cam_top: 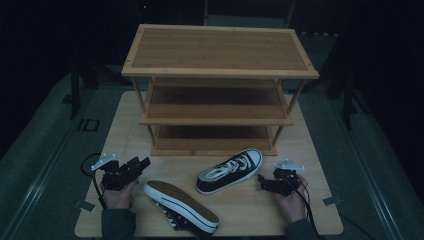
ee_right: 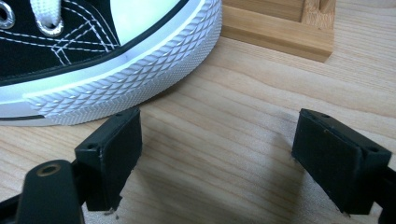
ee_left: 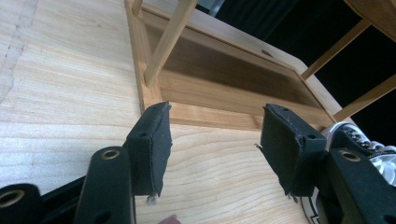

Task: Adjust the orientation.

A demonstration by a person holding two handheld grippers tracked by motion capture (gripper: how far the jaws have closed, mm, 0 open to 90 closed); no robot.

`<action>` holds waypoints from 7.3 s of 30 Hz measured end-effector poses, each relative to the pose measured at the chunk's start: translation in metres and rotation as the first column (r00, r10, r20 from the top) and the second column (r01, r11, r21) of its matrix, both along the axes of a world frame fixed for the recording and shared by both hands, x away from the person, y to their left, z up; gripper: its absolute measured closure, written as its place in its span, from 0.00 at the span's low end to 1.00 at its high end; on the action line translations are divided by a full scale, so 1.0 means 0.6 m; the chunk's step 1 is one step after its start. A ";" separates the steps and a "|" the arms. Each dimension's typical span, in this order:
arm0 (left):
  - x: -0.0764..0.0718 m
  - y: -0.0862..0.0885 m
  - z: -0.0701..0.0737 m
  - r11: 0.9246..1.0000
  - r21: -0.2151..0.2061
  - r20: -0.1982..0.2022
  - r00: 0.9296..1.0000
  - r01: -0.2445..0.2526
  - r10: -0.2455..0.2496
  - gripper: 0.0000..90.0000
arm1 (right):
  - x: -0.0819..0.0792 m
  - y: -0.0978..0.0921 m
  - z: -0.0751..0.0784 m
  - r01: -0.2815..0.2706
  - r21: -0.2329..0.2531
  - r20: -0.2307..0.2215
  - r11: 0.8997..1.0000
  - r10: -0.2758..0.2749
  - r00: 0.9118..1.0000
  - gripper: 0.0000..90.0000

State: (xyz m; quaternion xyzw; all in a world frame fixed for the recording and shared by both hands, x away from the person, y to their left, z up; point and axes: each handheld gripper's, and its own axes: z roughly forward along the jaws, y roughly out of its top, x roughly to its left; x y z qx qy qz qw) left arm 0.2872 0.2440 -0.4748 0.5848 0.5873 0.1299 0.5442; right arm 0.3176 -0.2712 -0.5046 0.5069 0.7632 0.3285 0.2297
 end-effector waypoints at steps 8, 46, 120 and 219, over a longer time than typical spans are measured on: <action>-0.011 -0.007 0.008 0.998 0.055 0.060 0.998 0.015 -0.018 0.46 | -0.001 -0.001 0.000 -0.006 0.000 0.000 1.000 0.006 1.000 0.17; -0.145 -0.028 0.019 0.964 0.134 0.056 0.970 0.228 -0.238 0.60 | -0.009 -0.005 0.000 -0.037 -0.001 -0.001 0.999 0.037 0.999 0.17; -0.040 -0.163 0.053 0.899 0.193 0.025 0.914 0.392 -0.404 0.57 | -0.011 -0.006 0.000 -0.046 0.000 0.000 0.999 0.046 0.999 0.17; -0.090 -0.139 0.009 0.959 0.122 -0.112 0.963 0.257 -0.244 0.66 | -0.011 -0.006 0.000 -0.049 0.000 -0.001 0.999 0.049 0.999 0.17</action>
